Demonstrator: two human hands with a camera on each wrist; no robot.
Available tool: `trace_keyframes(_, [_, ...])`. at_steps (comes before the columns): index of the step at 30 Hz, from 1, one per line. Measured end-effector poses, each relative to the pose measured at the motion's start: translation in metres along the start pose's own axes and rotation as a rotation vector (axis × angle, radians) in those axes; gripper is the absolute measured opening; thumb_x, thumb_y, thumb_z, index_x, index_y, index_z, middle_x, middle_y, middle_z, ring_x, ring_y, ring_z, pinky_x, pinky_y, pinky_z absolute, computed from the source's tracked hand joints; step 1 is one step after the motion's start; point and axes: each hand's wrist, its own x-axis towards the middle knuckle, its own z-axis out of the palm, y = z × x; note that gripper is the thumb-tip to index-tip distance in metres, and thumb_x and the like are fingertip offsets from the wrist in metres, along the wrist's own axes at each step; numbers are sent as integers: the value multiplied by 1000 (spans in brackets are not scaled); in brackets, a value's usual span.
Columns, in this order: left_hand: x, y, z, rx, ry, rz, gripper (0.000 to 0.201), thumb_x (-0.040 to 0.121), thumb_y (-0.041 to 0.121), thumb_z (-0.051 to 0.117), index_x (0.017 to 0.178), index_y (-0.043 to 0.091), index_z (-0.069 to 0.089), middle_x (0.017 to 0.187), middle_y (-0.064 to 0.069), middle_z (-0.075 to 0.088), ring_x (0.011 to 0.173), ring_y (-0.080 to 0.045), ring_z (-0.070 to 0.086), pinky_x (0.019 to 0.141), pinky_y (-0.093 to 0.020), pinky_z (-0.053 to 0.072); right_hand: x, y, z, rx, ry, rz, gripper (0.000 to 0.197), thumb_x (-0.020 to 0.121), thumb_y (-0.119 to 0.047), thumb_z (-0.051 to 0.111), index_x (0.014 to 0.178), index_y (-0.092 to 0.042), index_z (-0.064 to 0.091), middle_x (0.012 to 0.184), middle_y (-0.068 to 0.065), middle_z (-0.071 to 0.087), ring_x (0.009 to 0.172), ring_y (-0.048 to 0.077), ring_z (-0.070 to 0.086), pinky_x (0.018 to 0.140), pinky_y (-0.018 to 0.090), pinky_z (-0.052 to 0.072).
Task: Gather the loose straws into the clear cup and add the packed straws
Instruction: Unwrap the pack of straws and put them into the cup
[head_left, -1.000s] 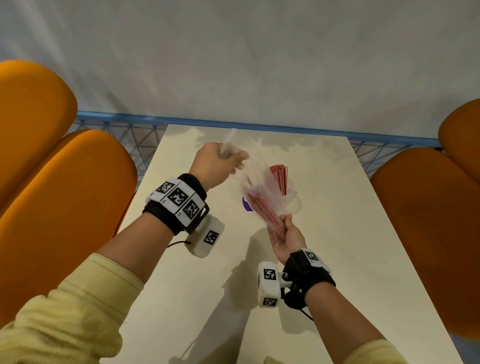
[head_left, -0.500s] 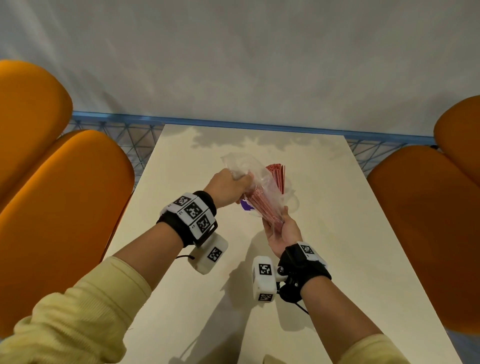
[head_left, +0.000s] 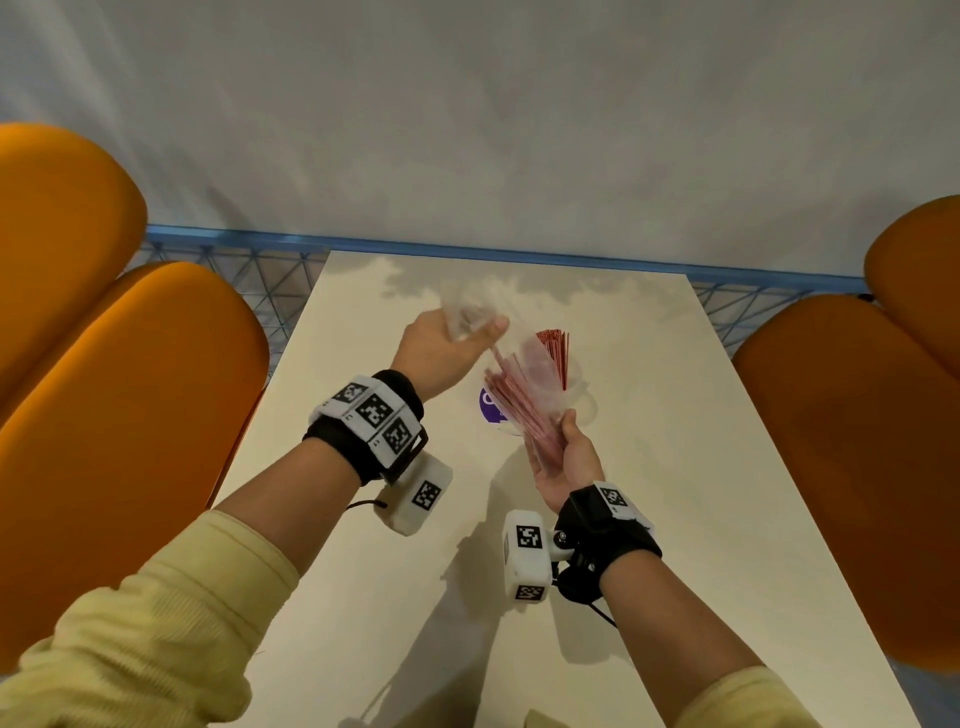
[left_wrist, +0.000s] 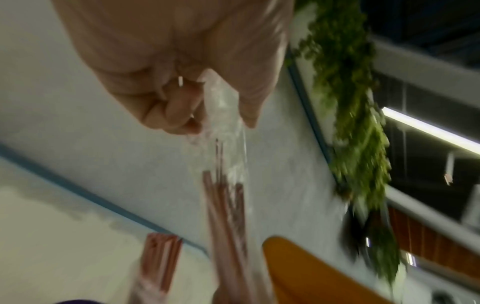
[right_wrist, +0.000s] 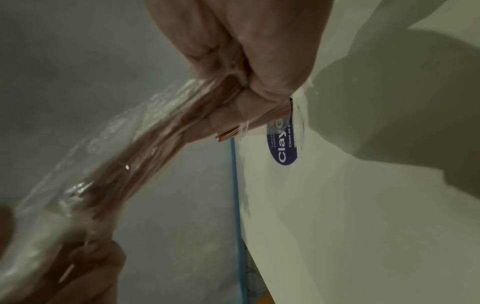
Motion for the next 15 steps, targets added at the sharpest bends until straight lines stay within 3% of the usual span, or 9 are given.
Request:
trace_keyframes(3, [-1, -6, 4, 174, -62, 11, 37, 87, 43, 58, 90, 9, 72, 59, 3, 60, 54, -15, 57, 52, -11, 44, -1, 0, 1, 1, -2, 5, 28, 95, -35, 46, 92, -12, 61, 64, 2, 74, 51, 11, 70, 47, 17, 55])
trace_keyframes(4, [0, -8, 5, 192, -84, -4, 36, 87, 41, 59, 87, 8, 73, 59, 0, 63, 50, -12, 56, 49, -10, 42, -1, 0, 2, 3, -3, 9, 29, 95, -35, 46, 95, -11, 61, 69, 3, 74, 52, 11, 70, 47, 17, 55])
trace_keyframes(7, [0, -16, 10, 268, -189, -21, 43, 88, 45, 53, 87, 7, 72, 80, -9, 71, 65, -18, 61, 64, -25, 47, 0, 1, 3, 18, 1, 12, 28, 94, -35, 48, 96, -11, 61, 70, 4, 73, 51, 11, 69, 46, 17, 54])
trace_keyframes(10, [-1, -16, 10, 267, -287, 39, 67, 83, 68, 28, 96, 18, 71, 99, -6, 70, 94, -27, 64, 88, -38, 50, 1, -2, 1, 13, 2, 8, 27, 95, -36, 47, 91, -13, 61, 57, 0, 72, 47, 9, 68, 46, 16, 54])
trace_keyframes(12, [0, -9, 3, 129, -210, 6, 62, 87, 65, 27, 108, 25, 69, 110, -4, 67, 110, -27, 59, 101, -39, 42, 1, -3, -3, -14, 3, 2, 28, 95, -37, 47, 93, -13, 62, 60, 0, 73, 49, 9, 69, 46, 16, 54])
trace_keyframes(13, [2, -6, -3, 92, -131, -7, 55, 91, 59, 30, 111, 25, 68, 114, -6, 65, 112, -27, 57, 102, -38, 41, 1, -3, -4, -18, 0, -4, 29, 94, -37, 47, 95, -13, 63, 64, 1, 74, 51, 9, 69, 46, 16, 54])
trace_keyframes(15, [3, -1, -11, 33, 32, -21, 45, 93, 51, 40, 107, 21, 71, 107, -13, 66, 95, -24, 59, 93, -36, 44, 1, -2, -5, -26, -12, -15, 29, 94, -36, 49, 95, -10, 64, 65, 2, 74, 52, 9, 70, 46, 17, 54])
